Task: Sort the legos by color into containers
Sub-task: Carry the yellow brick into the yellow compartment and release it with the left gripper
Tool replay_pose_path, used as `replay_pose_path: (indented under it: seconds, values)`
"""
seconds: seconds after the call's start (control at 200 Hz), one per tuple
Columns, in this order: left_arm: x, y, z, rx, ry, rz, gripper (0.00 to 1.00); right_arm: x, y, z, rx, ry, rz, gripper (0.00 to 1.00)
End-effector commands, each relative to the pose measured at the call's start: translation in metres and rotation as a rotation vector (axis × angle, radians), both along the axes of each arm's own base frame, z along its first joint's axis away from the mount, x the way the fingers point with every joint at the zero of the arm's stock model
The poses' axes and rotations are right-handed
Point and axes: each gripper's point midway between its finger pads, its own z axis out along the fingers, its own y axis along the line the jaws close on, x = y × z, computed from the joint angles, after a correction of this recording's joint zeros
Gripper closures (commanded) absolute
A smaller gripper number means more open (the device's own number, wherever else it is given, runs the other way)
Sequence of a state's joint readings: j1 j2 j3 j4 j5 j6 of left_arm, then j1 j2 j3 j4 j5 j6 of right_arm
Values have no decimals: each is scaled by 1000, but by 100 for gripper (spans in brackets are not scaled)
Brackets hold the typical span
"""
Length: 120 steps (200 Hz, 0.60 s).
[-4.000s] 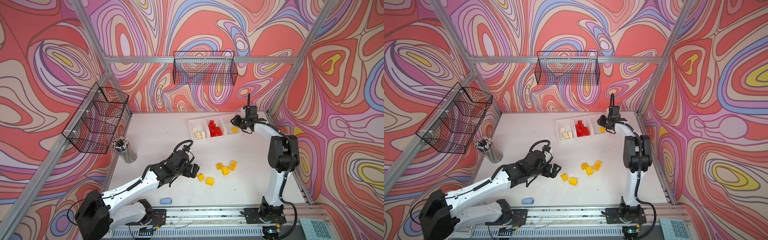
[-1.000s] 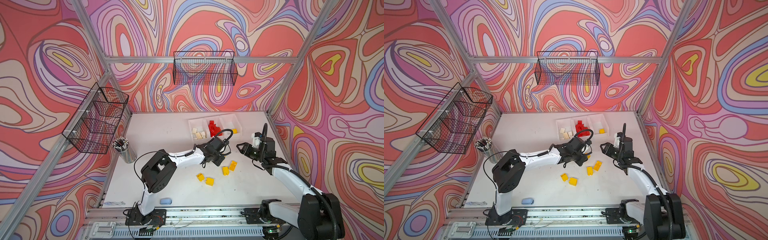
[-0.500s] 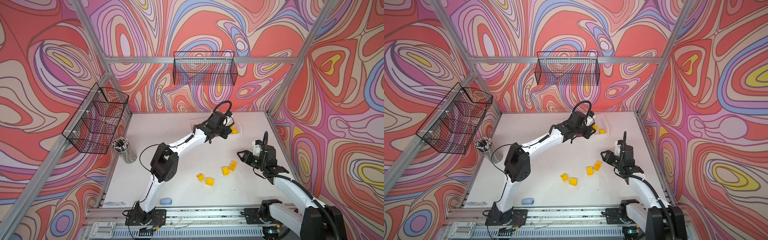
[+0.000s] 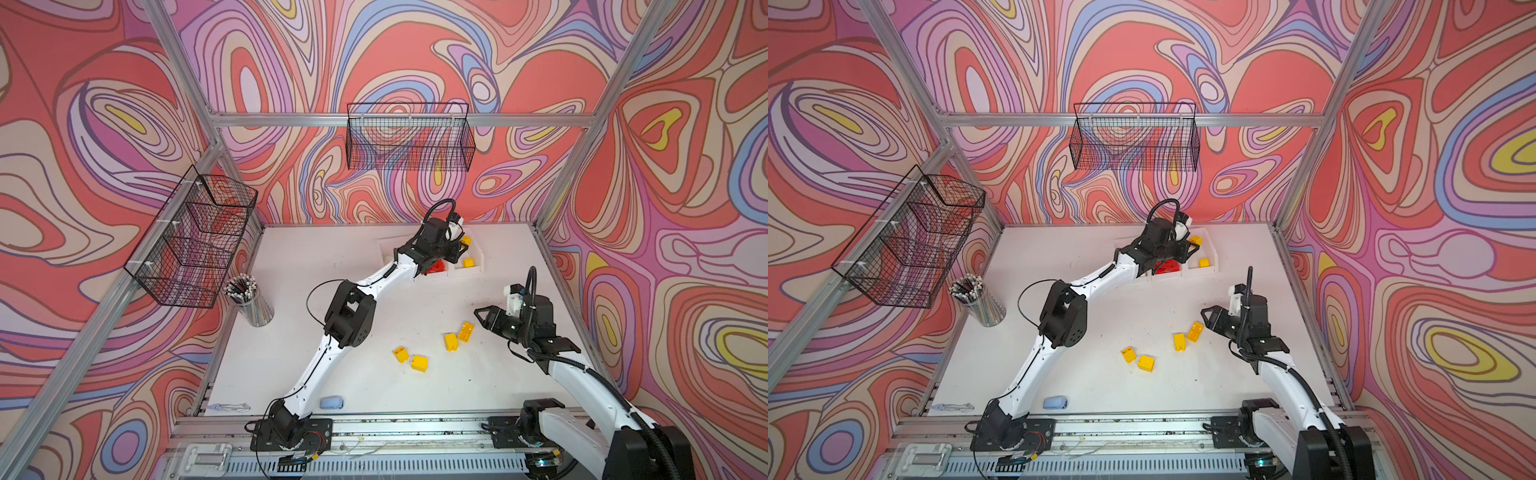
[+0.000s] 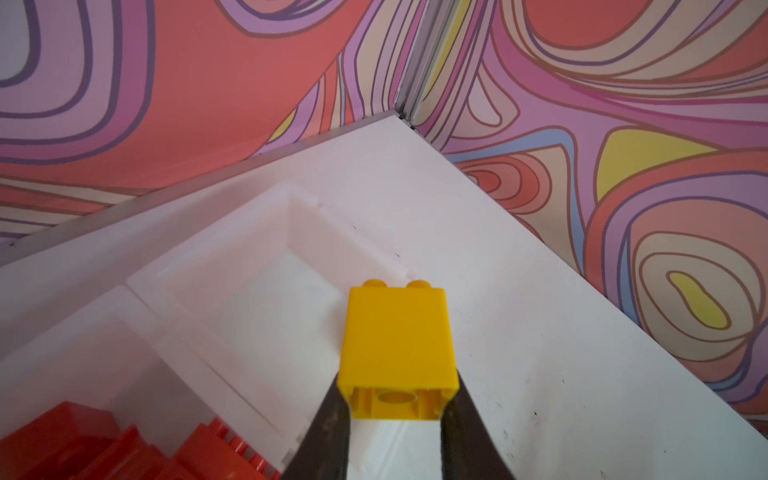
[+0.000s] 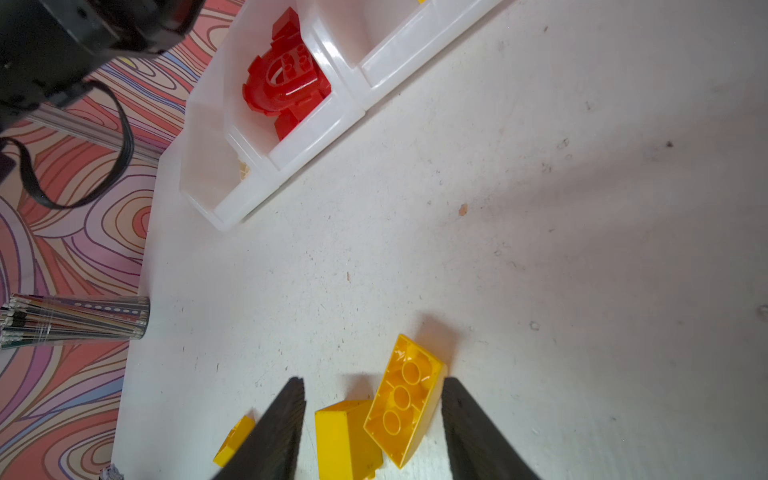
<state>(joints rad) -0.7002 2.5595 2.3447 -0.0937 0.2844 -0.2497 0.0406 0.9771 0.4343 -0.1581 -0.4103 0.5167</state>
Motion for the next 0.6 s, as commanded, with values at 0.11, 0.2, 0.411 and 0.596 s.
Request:
replay_pose_path:
  seconds: [0.11,0.2,0.411,0.596]
  values:
    - [17,-13,3,-65,-51,2,73,-8,11,-10,15,36,65,44]
    - [23,-9,2,-68,-53,19,65,-9,12,-7,6,30,72,44]
    - [24,-2,14,-70,-72,27,31,-9,15,-5,5,26,82,42]
    - [18,5,37,-71,-108,29,26,-11,16,-6,-35,52,79,41]
